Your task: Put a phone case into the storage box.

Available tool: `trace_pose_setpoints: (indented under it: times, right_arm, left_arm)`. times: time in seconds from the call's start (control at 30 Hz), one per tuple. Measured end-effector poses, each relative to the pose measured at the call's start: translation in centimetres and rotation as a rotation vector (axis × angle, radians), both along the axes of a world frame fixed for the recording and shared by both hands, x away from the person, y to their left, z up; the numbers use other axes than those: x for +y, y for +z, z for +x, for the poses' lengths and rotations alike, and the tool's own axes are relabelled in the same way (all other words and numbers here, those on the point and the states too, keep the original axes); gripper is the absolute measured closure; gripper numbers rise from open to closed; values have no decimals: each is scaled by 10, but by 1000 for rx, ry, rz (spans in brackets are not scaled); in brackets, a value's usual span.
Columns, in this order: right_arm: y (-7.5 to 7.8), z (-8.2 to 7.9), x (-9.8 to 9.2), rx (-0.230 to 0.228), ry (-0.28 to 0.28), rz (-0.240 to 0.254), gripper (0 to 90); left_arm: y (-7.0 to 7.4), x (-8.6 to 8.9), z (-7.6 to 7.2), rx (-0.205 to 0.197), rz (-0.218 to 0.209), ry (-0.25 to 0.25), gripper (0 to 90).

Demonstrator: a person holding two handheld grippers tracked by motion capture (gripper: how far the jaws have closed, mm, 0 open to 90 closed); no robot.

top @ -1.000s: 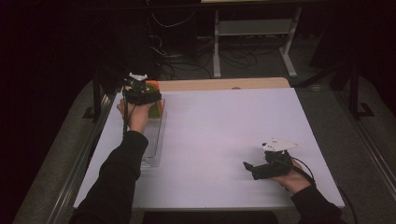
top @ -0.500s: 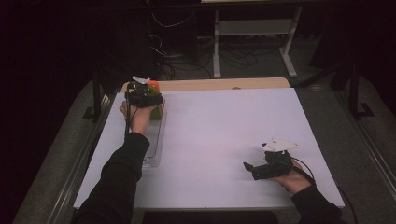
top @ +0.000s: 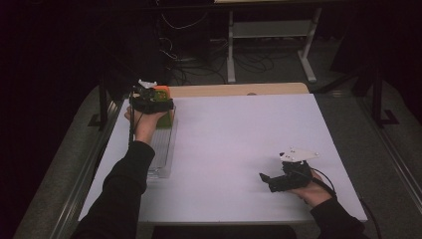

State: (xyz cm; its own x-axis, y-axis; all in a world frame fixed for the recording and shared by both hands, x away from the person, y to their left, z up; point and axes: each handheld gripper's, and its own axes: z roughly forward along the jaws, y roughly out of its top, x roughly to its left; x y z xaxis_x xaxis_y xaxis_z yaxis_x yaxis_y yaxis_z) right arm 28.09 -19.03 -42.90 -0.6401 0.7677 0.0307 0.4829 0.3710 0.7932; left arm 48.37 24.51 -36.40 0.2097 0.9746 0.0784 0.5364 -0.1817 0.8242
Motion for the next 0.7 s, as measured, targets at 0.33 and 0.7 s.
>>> trace_pose_setpoints:
  times: [0.33,0.7]
  right_arm:
    - [1,0,0,-5,4,-1,0]
    - [1,-1,1,2,16,0,0]
  left_arm:
    - [21,6,-27,52,-47,-160,0]
    - [24,9,-68,50,-105,-366,0]
